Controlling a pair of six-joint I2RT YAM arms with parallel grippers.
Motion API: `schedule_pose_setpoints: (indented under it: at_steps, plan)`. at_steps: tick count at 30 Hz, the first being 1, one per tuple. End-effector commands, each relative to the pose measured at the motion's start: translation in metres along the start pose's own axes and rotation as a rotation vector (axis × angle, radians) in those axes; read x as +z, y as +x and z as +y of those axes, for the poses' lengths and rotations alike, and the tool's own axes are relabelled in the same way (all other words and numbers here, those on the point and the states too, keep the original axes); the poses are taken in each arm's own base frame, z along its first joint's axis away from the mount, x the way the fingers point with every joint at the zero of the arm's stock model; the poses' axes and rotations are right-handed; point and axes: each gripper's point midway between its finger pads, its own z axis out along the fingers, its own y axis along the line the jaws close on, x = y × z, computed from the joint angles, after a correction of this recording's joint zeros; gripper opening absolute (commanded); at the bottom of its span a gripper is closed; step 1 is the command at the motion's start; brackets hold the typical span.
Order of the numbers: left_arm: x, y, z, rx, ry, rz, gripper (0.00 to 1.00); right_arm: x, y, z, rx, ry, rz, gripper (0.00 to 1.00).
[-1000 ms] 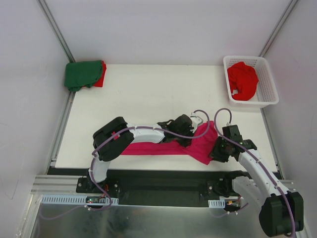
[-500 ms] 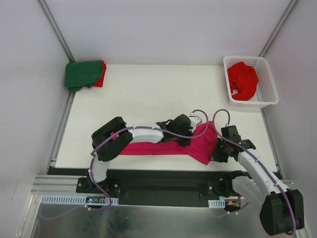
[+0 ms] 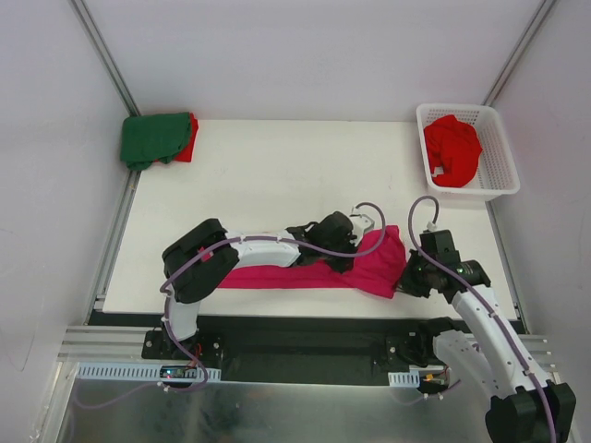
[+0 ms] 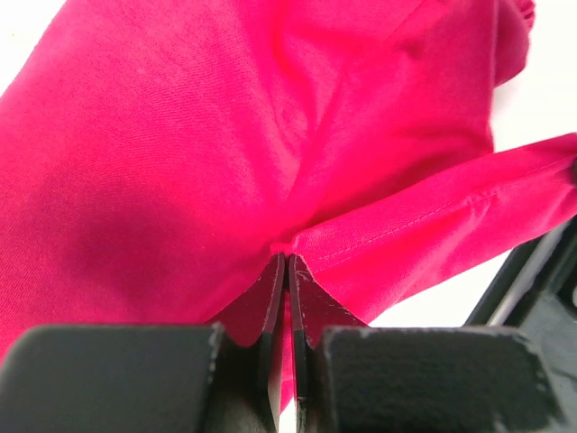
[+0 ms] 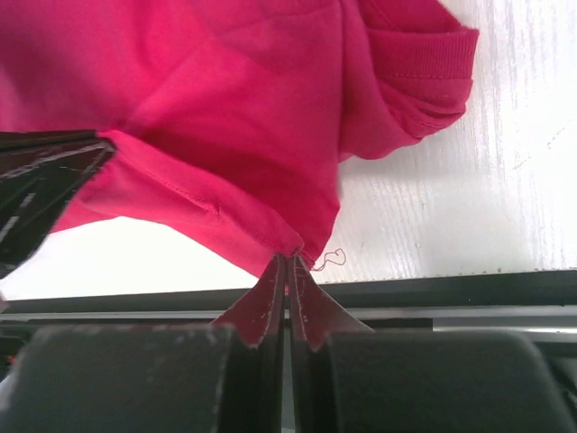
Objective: Fold and stack the t-shirts
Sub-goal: Fold the other side of the tshirt into a rectangle
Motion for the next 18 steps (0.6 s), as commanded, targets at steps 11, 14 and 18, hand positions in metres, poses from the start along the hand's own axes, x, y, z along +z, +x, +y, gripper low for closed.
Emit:
schedule_pose_setpoints:
  at_steps: [11, 14, 18]
  plan:
    - [-0.039, -0.026, 0.001, -0.018, -0.046, -0.101, 0.0, -0.023, -0.025, 0.012, -0.035, 0.017, -0.054, 0.01]
    - [-0.048, -0.025, 0.006, -0.015, -0.077, -0.117, 0.0, -0.02, -0.032, 0.016, -0.046, 0.021, -0.054, 0.01]
    - [-0.057, -0.024, 0.012, -0.016, -0.113, -0.135, 0.0, -0.016, -0.039, 0.02, -0.06, 0.027, -0.05, 0.01]
